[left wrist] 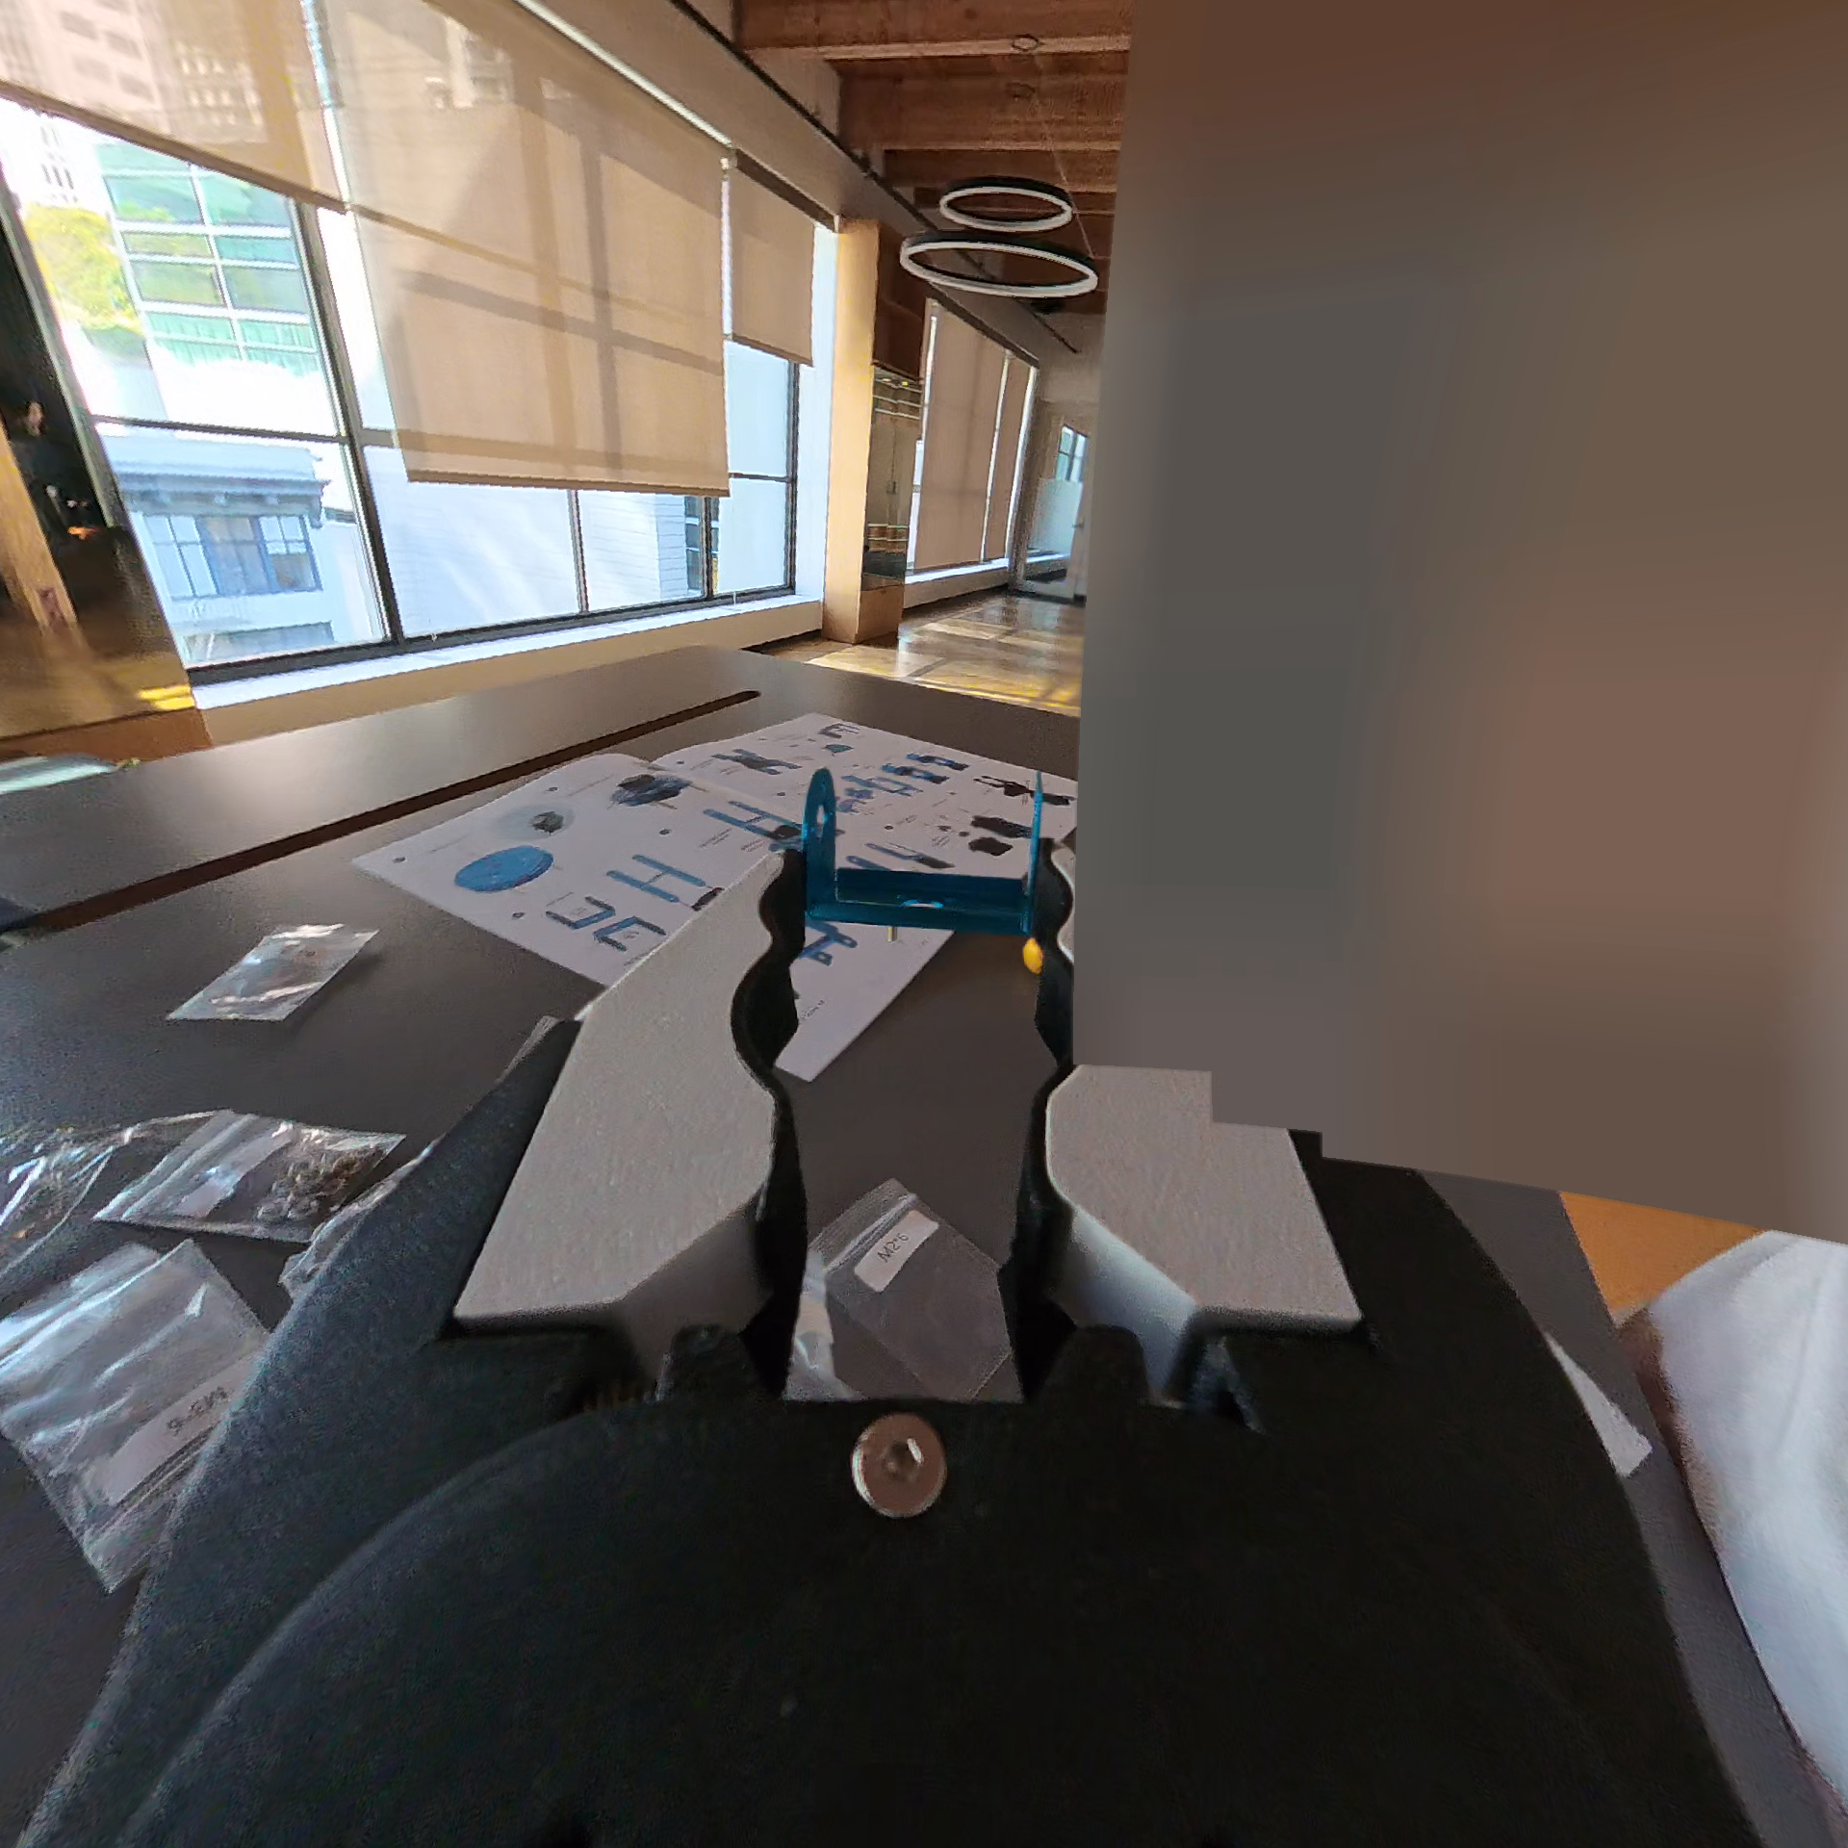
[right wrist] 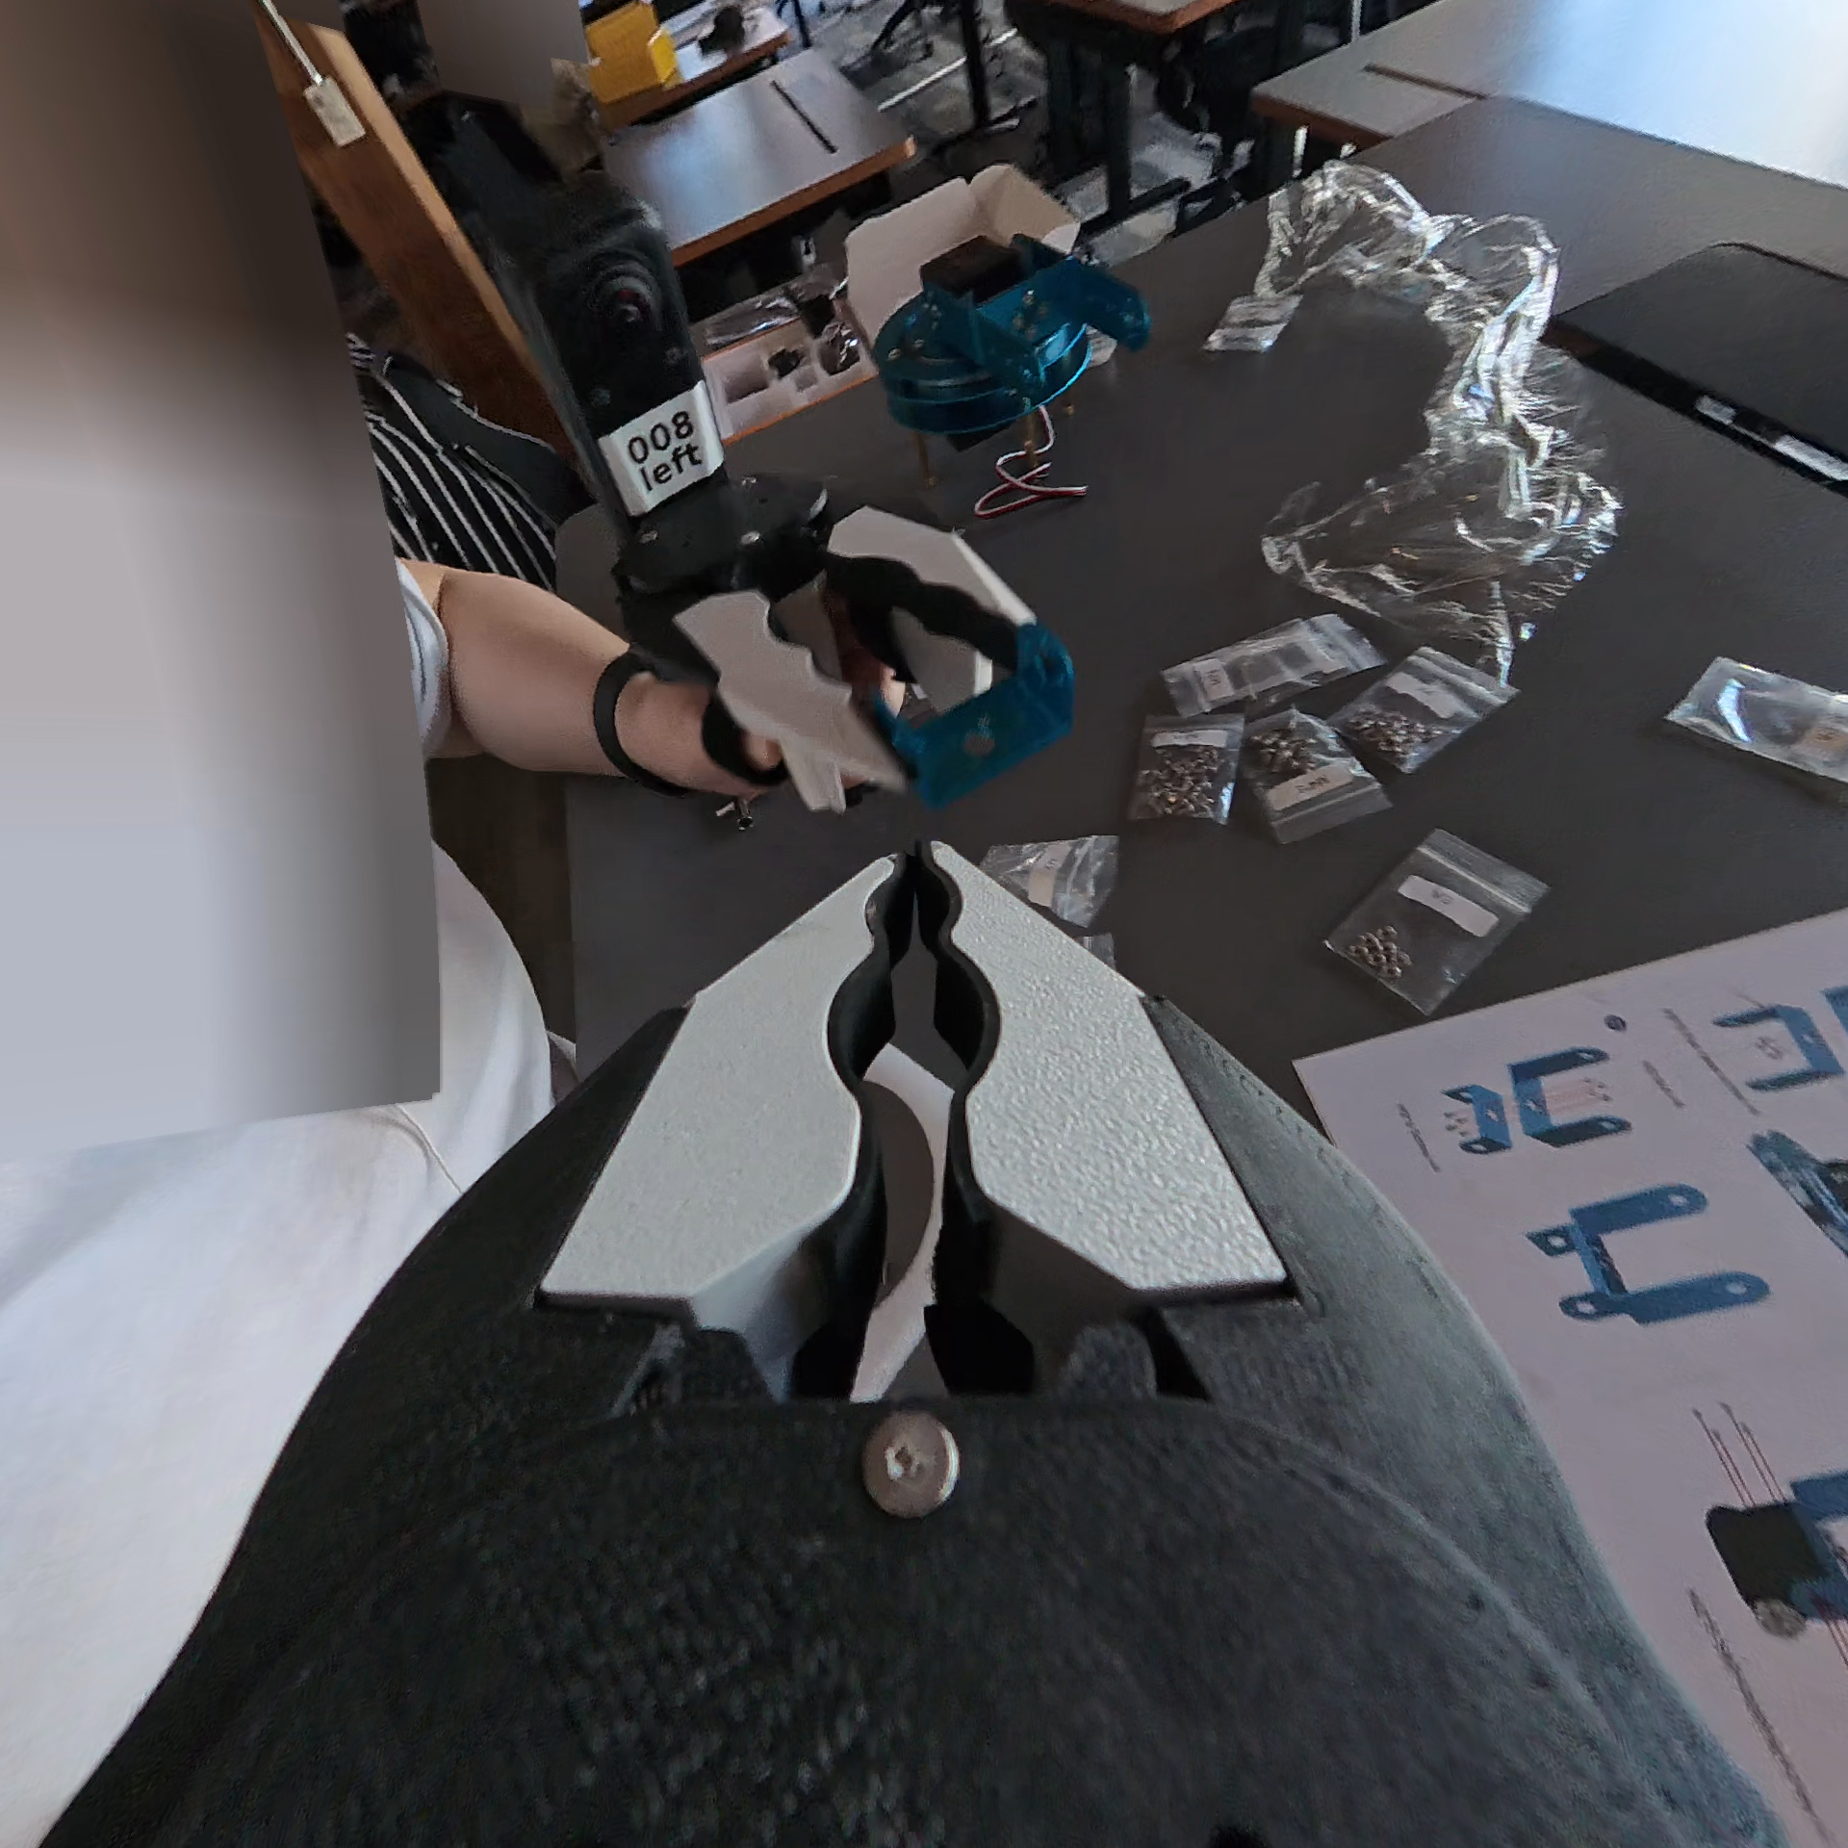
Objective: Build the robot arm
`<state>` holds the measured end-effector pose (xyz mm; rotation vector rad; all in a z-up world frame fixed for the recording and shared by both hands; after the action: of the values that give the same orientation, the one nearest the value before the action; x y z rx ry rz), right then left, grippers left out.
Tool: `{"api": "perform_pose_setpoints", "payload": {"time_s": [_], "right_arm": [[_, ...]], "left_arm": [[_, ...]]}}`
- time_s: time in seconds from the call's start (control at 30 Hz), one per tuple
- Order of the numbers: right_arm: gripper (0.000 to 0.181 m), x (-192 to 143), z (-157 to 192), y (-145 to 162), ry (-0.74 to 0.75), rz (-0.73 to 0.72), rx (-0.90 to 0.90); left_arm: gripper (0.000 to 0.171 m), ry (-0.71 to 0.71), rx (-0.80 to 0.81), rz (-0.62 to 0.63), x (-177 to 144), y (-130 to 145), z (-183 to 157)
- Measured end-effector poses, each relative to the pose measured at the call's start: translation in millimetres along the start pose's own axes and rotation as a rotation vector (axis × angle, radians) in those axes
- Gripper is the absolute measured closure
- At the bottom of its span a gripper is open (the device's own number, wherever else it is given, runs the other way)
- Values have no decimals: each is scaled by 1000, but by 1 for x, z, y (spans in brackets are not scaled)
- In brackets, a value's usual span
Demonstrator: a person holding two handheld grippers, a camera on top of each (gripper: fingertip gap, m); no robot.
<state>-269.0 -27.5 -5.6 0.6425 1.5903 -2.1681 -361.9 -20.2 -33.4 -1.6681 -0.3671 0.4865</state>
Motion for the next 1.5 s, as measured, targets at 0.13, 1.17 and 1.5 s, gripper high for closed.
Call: {"api": "perform_pose_setpoints", "payload": {"time_s": [0.13, 1.17, 1.5], "right_arm": [[181, -12, -8, 21, 76, -31, 56], [157, -119, 2, 196, 899, 381, 190], [144, -57, -70, 149, 581, 584, 174]], "left_arm": [[127, -8, -78, -20, -3, -2, 15], [127, -139, 52, -56, -28, -38, 33], [127, -127, 73, -41, -26, -31, 28]]}}
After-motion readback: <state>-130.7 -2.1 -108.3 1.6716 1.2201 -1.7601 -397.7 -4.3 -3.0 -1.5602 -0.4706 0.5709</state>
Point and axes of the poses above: each gripper's, where its closed fingertips meet, x out along the fingers, y out of its underside, z = x × y across the jaws, the point moved 3 cm from there along -x, back along the fingers, and after that the axes turned 10 degrees about z, right-handed, at the moved point
